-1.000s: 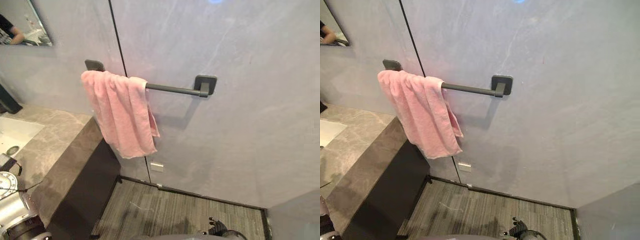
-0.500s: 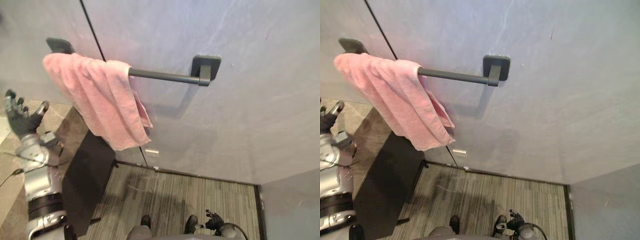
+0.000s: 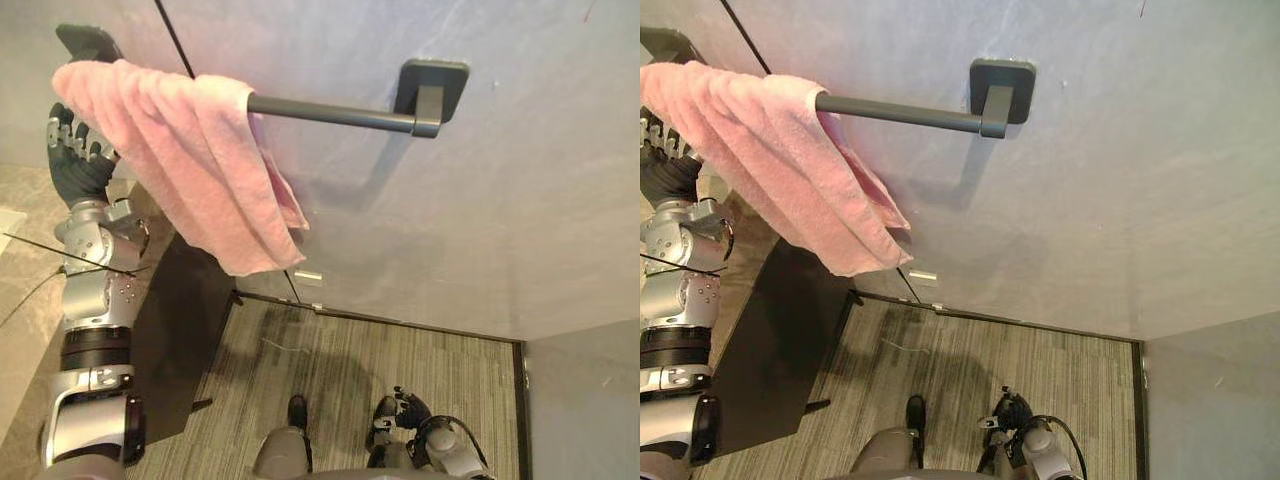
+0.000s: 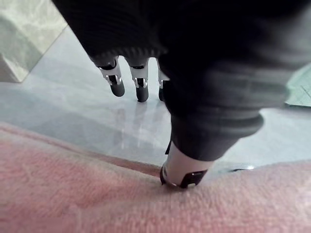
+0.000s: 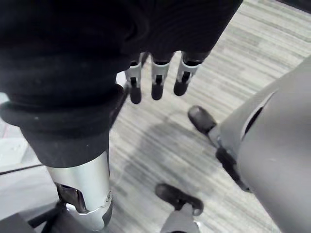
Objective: Organize washtable
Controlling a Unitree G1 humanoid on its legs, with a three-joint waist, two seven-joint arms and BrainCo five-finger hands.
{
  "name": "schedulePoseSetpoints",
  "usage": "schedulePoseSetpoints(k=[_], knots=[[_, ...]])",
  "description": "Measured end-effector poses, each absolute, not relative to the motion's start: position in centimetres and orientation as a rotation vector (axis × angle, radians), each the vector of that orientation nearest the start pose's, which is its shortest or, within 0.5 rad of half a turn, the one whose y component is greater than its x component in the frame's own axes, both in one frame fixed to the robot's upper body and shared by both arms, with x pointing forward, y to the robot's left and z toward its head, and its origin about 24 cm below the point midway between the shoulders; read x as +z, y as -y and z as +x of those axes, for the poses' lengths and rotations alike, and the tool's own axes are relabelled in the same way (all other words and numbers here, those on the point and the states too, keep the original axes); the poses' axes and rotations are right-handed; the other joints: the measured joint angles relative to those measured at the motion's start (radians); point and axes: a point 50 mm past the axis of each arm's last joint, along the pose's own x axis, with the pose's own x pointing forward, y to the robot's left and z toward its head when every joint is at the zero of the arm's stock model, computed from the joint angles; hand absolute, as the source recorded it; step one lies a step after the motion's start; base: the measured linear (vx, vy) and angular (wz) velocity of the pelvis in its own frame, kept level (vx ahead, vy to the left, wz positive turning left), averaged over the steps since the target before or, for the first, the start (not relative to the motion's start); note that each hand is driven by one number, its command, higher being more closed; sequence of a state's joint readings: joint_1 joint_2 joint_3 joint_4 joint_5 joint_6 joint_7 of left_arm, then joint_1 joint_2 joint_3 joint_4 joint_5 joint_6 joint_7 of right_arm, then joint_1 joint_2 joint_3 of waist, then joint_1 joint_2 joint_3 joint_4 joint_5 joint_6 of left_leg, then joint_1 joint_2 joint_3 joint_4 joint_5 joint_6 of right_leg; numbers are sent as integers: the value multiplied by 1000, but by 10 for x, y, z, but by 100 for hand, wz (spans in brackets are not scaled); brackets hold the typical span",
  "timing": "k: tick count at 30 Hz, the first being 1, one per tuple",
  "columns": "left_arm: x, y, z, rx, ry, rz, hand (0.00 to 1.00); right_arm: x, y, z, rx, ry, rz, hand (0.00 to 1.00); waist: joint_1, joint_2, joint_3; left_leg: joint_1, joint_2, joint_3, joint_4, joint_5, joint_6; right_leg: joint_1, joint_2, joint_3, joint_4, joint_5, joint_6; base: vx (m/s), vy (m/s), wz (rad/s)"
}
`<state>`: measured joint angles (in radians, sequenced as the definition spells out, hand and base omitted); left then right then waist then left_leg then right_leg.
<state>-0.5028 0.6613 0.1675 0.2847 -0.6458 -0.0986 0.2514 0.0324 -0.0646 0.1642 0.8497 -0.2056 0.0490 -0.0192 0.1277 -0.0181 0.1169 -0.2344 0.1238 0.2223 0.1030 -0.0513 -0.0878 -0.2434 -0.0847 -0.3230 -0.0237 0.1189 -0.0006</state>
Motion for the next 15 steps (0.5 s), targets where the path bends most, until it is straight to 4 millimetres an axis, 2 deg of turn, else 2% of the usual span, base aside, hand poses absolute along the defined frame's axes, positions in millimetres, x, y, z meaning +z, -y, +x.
schedulePoseSetpoints(k=[3, 6, 9, 14, 15], knots=[[202, -303, 319, 351, 420, -120, 0, -141, 153, 144, 177, -934, -330, 0, 9, 0, 1, 1, 1, 18, 2, 4, 6, 0, -3, 4, -1, 8, 2, -35, 28, -3], [205, -294, 315, 257, 396, -48, 0, -142, 154, 142, 174, -945, -330, 0, 26, -3, 5, -4, -1, 32, 3, 6, 9, -4, -4, 17, -15, 26, 1, -31, 42, -8], [207, -282, 304, 130, 380, 35, 0, -145, 154, 140, 178, -963, -338, 0, 29, -2, 8, -5, -2, 45, 4, 6, 9, -4, -5, 24, -28, 37, 3, -13, 33, -5], [196, -254, 286, -150, 307, 144, 0, -143, 154, 144, 182, -950, -348, 0, 28, 2, 11, -2, -1, 72, 3, 6, 9, -5, -4, 45, -49, 54, 3, 6, 27, -12], [193, -247, 283, -213, 297, 154, 100, -142, 154, 147, 184, -941, -352, 0, 25, 9, 15, 1, -2, 81, 3, 5, 9, -5, -4, 55, -53, 58, 3, 19, 28, -22]])
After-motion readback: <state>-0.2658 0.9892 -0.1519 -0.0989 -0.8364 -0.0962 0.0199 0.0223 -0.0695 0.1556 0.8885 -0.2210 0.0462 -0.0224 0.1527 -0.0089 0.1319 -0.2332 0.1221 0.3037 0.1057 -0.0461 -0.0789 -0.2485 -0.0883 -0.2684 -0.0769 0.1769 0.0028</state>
